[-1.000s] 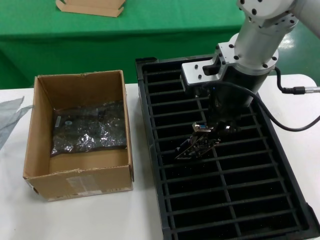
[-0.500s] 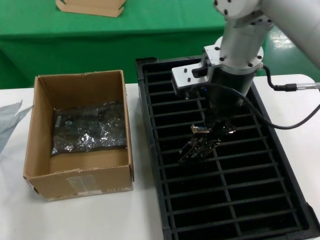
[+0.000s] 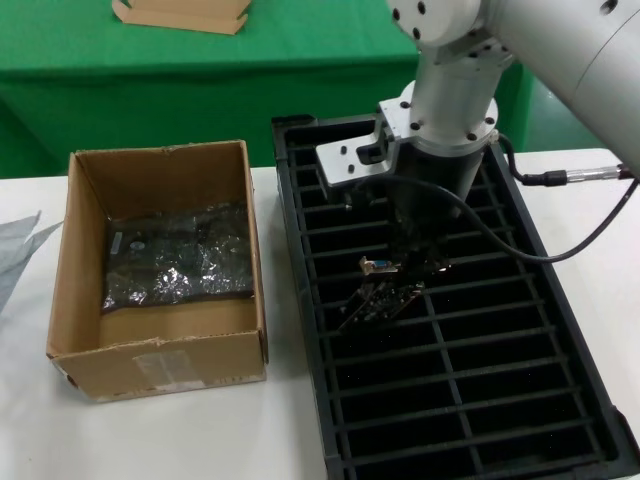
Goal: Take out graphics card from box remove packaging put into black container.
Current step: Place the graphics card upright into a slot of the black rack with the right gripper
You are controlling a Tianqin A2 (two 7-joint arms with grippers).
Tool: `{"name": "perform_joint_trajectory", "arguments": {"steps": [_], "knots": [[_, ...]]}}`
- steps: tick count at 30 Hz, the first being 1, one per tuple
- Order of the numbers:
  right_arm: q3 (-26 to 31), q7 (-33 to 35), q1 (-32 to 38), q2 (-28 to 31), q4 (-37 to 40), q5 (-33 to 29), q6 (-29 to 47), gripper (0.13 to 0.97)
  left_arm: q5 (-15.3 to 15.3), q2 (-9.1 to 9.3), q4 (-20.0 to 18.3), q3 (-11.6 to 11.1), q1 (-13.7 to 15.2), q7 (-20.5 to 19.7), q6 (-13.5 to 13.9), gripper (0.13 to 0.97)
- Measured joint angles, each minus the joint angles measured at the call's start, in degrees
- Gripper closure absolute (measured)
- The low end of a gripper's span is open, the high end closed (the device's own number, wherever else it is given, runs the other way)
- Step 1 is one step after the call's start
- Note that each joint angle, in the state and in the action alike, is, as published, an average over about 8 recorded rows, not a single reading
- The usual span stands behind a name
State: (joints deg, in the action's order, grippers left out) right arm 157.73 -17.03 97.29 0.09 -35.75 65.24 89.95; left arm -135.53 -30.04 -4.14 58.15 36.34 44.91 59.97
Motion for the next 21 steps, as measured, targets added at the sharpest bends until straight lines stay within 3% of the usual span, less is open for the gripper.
{"name": "perform_joint_trajectory", "arguments": {"steps": [12,21], "knots": [[0.00,-0.86,-0.73,-0.09,-3.46,-0.73,0.00,0.861,-0.01,-0.07,0.72,0.12,0.12,-0.02,0.06,0.958],[0.00,-0.43,-1.15,-0.09,-3.93,-1.74,0.00,0.755,0.26,-0.31,0.81,0.47,0.49,-0.18,-0.10,0.958]]}}
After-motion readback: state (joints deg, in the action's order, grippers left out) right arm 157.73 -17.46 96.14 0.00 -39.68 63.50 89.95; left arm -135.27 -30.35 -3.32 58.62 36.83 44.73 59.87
